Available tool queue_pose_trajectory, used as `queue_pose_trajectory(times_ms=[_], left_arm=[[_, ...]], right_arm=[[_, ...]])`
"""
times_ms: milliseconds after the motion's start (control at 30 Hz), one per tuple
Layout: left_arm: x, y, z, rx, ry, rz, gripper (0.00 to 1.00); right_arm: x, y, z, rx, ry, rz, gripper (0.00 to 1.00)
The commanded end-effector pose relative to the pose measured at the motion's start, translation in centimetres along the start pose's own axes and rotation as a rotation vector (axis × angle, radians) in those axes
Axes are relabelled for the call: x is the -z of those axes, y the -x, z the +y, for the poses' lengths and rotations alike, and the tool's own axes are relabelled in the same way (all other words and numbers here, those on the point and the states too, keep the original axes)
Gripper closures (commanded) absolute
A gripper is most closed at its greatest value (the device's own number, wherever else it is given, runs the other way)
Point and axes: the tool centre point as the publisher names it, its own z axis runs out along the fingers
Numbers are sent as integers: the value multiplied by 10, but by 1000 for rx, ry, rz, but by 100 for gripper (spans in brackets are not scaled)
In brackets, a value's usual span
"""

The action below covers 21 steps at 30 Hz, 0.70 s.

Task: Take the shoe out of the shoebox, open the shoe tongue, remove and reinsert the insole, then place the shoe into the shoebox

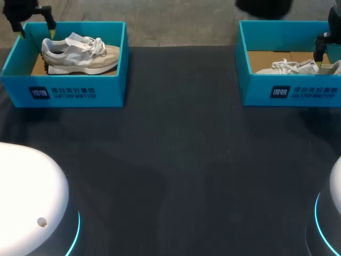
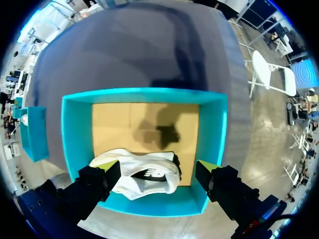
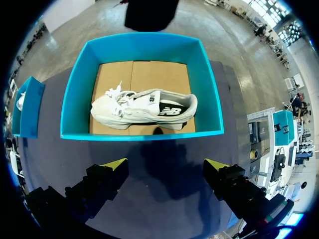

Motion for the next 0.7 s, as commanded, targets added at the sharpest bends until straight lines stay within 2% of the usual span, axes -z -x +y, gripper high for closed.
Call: queue_pose_trajectory(times_ms=[33, 300, 433, 700], left_arm=[[-11, -9, 17, -8, -19, 22, 0], [-34, -29, 53, 8, -19, 56, 0], [-42, -34, 67, -24, -10, 51, 0], [-70, -39, 92, -41, -40, 59, 0]], right_arm=[[0, 0, -1, -1, 2, 1, 0], [0, 0, -1, -1, 2, 1, 0], [0, 0, -1, -1, 2, 1, 0], [0, 0, -1, -1, 2, 1, 0]])
